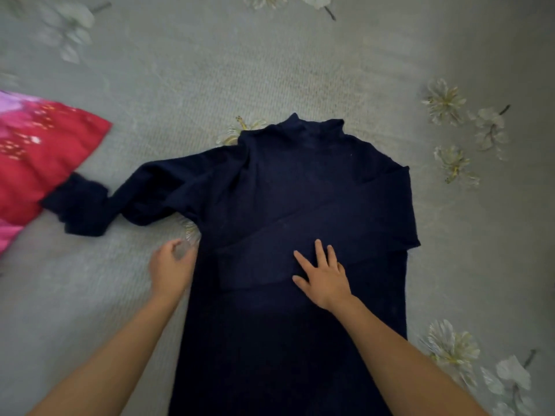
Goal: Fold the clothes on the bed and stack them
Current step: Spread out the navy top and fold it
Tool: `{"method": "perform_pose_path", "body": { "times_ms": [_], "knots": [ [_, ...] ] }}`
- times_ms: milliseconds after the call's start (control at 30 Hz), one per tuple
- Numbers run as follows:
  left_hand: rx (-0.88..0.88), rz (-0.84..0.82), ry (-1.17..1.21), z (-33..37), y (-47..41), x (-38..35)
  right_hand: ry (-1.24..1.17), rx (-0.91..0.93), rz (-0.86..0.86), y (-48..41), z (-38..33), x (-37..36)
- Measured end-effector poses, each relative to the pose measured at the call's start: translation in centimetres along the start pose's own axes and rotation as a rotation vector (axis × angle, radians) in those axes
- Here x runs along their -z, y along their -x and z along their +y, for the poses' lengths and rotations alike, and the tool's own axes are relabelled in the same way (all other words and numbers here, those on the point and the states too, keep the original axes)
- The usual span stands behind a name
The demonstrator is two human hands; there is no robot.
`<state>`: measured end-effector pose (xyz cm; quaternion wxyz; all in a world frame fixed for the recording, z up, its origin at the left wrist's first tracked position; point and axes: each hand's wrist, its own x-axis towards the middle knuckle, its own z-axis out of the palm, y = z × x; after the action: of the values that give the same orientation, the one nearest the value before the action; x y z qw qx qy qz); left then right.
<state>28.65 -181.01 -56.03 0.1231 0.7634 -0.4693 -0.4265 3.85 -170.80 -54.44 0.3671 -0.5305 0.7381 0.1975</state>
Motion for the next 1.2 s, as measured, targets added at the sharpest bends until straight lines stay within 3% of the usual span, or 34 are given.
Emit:
{"method": "perform_pose_path", "body": {
  "times_ms": [67, 133, 200, 333, 467, 567, 700, 800, 900, 967, 1033, 1100, 1200],
  "knots": [
    [0.234, 0.116, 0.317, -0.3, -2.7, 2.2, 0.035, -0.009, -0.044, -0.5, -0.1, -0.5],
    [0.449, 0.114, 0.774, -0.5, -5.4, 4.2, 0.05, -0.008, -0.061, -0.5, 0.0, -0.4],
    [0.552, 0.113, 1.051, -0.6, -7.9, 6.3, 0.052, -0.001, -0.101, -0.5, 0.1, 0.1],
    [0.565, 0.206, 1.187, 1.0, -11.5, 10.7, 0.031, 0.0, -0.177, -0.7, -0.1, 0.9],
    [0.638, 0.299, 1.122, 2.7, -13.6, 13.3, 0.034, 0.015, -0.183, -0.6, 0.2, 1.0],
    [0.544, 0.393, 1.177, 4.2, -12.8, 14.6, 0.029, 0.015, -0.188, -0.6, 0.2, 0.9],
    [0.103, 0.434, 1.269, 9.9, -8.5, 14.7, -0.091, 0.011, -0.228, -0.6, 0.2, 1.8],
    [-0.18, 0.325, 1.065, 13.6, -2.0, 11.1, -0.361, 0.019, -0.16, -0.1, 0.9, 2.6],
    [-0.357, 0.042, 0.744, 12.5, 5.7, 4.1, -1.019, -0.065, 0.049, 1.3, 2.2, 3.1],
    [-0.29, -0.263, 0.559, 9.5, 10.0, -0.6, -1.392, -0.216, 0.193, 2.2, 3.9, 2.6],
    [-0.116, -0.49, 0.43, 5.7, 12.6, -3.7, -1.533, -0.379, 0.303, 2.9, 6.0, 1.4],
    [0.012, -0.471, 0.348, 2.5, 13.0, -4.7, -1.493, -0.462, 0.393, 3.5, 7.5, 0.0],
    [0.059, -0.276, 0.248, 0.0, 10.7, -4.0, -1.343, -0.43, 0.454, 3.4, 7.7, -1.1]
  ]
}}
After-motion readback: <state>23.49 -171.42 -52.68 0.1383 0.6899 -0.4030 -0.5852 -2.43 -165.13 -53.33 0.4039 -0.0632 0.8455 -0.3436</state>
